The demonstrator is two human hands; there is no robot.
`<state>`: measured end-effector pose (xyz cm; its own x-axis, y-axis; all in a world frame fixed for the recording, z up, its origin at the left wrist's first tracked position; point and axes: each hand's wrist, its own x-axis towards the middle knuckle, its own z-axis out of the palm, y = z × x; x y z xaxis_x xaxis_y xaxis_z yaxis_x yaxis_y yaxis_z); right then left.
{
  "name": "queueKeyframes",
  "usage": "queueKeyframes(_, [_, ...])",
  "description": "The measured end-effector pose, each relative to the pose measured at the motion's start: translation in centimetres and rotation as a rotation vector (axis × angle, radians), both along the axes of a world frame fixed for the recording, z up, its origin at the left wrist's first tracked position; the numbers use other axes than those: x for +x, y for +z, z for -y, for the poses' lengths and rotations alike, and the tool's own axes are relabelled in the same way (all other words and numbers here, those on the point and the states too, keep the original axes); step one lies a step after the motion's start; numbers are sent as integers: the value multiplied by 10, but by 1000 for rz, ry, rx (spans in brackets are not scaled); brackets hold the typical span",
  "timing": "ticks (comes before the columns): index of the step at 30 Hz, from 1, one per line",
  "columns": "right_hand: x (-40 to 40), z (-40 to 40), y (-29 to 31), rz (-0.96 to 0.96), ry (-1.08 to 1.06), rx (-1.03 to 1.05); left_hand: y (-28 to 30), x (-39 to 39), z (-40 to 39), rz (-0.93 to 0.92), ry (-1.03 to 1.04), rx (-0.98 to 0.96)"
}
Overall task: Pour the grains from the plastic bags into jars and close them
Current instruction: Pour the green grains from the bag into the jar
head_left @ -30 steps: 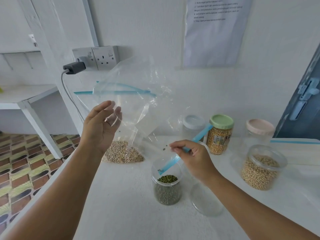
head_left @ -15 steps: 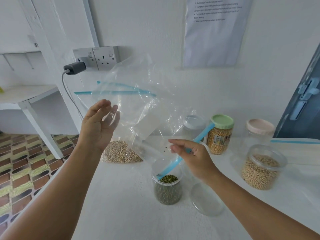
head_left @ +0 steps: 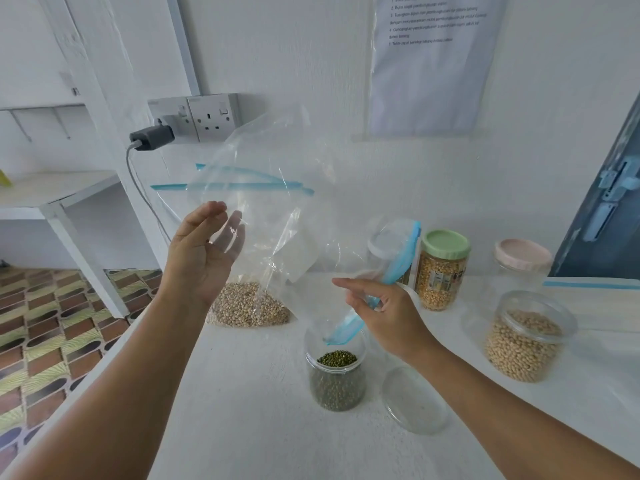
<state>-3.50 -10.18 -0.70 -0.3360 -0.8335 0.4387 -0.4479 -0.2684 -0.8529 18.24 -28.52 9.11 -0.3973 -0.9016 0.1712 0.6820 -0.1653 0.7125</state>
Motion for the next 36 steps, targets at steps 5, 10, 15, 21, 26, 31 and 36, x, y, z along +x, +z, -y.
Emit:
queueKeyframes(5, [-1,-3,-5,12,26,28,5,-1,-2,-10,-7,-18])
queueKeyframes(10, [1,-4,-14,-90,50,37,6,-5,-7,19,-16,-81])
queueKeyframes(15, [2,-2,-12,-110,-30,-47,6,1,-19,262,-113,-261])
queueKeyframes(21, [2,-3,-14,-166,-10,-44,6,0,-16,303,-14,-315])
queueKeyframes(26, [2,0,-16,-250,-41,-88,4,-11,-27,345,69,-382])
queueKeyframes(31, [3,2,-24,-172,-46,-78,-7,-4,-37,486,-56,-446])
queueKeyframes(36, [4,0,-22,-8,-54,-39,-43,8,-34,646,-394,-348])
